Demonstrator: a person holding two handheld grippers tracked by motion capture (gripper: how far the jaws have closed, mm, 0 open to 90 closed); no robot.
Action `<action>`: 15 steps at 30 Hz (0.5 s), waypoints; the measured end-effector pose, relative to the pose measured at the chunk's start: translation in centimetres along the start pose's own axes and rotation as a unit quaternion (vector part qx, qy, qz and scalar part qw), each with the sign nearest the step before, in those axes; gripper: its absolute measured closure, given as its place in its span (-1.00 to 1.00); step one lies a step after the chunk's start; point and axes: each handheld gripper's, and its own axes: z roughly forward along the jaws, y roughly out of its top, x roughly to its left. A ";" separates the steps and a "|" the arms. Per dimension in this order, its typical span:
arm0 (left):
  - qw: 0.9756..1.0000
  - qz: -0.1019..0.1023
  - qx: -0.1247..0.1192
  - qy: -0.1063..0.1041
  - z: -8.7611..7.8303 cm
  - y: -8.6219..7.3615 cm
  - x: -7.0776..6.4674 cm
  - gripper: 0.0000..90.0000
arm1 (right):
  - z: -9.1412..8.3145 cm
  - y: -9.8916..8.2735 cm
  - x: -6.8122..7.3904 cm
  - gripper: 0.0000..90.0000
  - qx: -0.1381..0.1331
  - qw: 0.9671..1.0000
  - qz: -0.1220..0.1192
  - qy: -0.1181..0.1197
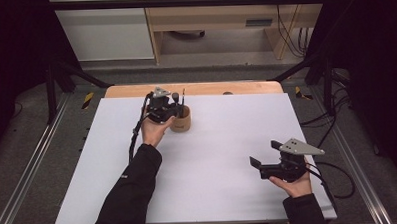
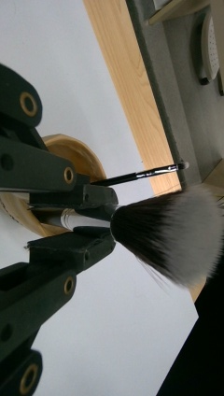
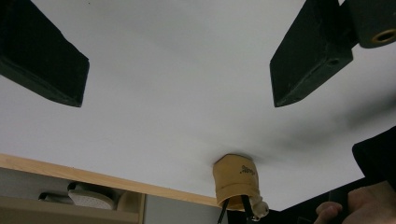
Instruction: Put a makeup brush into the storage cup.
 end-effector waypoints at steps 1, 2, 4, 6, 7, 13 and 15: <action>1.000 0.000 0.000 0.000 0.1 -0.1 -0.1 0.70 | 0.0 0.0 0.0 -0.88 0.000 1.000 0.000 0.000; 1.000 0.002 0.001 0.001 0.2 -0.2 -0.1 0.70 | 0.0 0.0 0.0 -0.88 0.000 1.000 0.000 0.000; 1.000 0.003 0.004 0.000 0.3 -0.3 -0.2 0.70 | 0.0 0.0 0.0 -0.88 0.000 1.000 -0.001 0.000; 1.000 0.003 0.007 0.000 0.5 -0.4 -0.3 0.70 | 0.0 0.0 0.0 -0.88 0.000 1.000 -0.001 0.000; 1.000 0.004 0.007 -0.001 0.5 -0.4 -0.3 0.70 | 0.0 0.0 0.0 -0.88 0.000 1.000 0.000 0.000; 1.000 0.012 0.006 -0.001 0.5 -0.7 -0.8 0.69 | 0.0 0.0 0.1 -0.88 0.000 1.000 0.000 0.000; 1.000 0.016 0.009 0.002 0.5 -0.8 -0.9 0.68 | 0.0 0.0 0.1 -0.88 0.000 1.000 -0.001 0.000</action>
